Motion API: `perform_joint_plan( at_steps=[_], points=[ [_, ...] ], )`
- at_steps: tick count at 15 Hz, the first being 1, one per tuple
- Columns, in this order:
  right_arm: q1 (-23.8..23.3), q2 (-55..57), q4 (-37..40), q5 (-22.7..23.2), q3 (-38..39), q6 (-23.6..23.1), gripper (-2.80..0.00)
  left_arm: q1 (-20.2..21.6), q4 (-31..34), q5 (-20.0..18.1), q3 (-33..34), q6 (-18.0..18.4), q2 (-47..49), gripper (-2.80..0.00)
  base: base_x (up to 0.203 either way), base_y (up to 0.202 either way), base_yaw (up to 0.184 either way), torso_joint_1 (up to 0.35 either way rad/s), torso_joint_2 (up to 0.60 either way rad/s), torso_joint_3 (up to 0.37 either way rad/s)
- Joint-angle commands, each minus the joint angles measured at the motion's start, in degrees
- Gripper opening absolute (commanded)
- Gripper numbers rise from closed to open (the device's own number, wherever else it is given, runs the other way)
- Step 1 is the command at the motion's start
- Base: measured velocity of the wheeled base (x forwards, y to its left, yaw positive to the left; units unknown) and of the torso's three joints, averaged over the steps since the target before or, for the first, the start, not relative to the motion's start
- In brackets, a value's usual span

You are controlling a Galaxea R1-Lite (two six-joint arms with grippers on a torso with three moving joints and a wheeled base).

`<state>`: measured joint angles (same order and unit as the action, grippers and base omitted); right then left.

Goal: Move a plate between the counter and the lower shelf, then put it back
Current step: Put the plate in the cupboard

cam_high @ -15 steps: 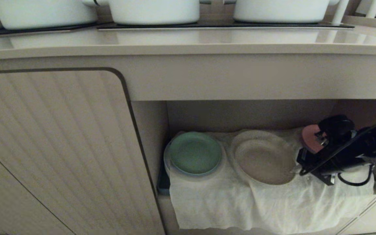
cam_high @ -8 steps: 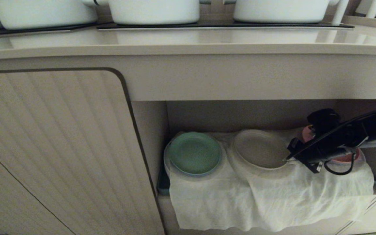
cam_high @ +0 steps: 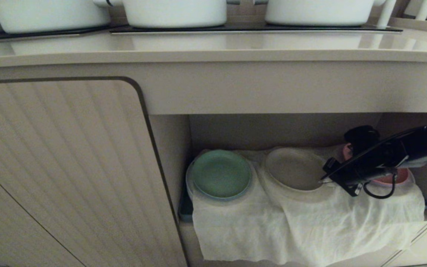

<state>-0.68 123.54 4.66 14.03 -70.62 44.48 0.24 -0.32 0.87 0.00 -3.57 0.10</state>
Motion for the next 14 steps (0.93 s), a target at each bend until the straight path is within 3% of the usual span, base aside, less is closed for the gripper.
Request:
perform_joint_plan(
  at_steps=[1, 14],
  points=[
    [0.26, 0.40, 0.00, 0.12, -0.13, 0.25, -2.80, 0.02, -0.03, 0.01, 0.00, -0.03, -0.01, -2.80, 0.000, 0.000, 0.000, 0.000, 0.00, 0.000],
    [0.42, 0.03, 0.00, 0.03, 0.13, -0.10, -2.80, 0.02, -0.03, 0.01, 0.00, -0.03, -0.01, -2.80, 0.000, 0.000, 0.000, 0.000, 0.00, 0.000]
  ],
)
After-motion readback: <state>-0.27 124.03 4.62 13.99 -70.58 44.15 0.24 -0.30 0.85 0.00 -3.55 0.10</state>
